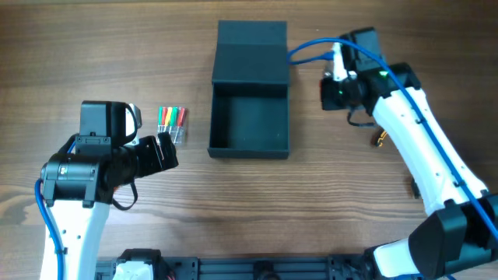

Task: Pack container
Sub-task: 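Carry the snips into the green box and open the right gripper, then move the right gripper over the orange-black pliers, then grasp the orange-black pliers with the right gripper, then carry the pliers into the green box and release them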

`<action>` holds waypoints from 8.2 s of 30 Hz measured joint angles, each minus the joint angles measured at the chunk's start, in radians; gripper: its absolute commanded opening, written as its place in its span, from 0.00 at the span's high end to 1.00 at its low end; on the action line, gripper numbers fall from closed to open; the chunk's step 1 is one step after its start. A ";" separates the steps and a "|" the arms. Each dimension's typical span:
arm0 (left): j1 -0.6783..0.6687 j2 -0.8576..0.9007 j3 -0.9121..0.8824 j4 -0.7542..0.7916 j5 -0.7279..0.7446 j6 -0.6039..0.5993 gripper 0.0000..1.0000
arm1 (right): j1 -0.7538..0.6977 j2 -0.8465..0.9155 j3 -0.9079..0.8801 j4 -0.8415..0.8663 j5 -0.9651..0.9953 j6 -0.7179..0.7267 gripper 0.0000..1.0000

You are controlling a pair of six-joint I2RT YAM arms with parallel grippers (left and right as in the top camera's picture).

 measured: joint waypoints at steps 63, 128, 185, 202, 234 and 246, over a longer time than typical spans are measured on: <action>0.000 -0.002 0.000 -0.015 -0.031 -0.001 0.01 | 0.269 0.376 0.109 0.061 -0.069 -0.233 0.91; 0.000 -0.002 0.000 -0.034 -0.031 -0.001 0.00 | -0.389 0.257 -0.234 0.262 0.108 0.383 0.00; 0.000 -0.002 0.000 -0.021 -0.031 -0.002 0.00 | -0.283 0.249 -0.088 0.027 -0.003 0.148 0.96; 0.000 -0.003 0.000 -0.021 -0.037 -0.002 0.00 | 0.243 -0.085 0.053 -0.172 -0.180 -0.469 0.96; 0.224 -0.003 0.000 0.016 -0.096 -0.039 0.00 | 0.339 0.231 0.053 0.166 -0.214 -0.577 0.96; 0.224 -0.003 0.000 0.016 -0.096 -0.039 0.00 | 0.339 0.410 0.053 0.178 -0.247 -0.716 0.95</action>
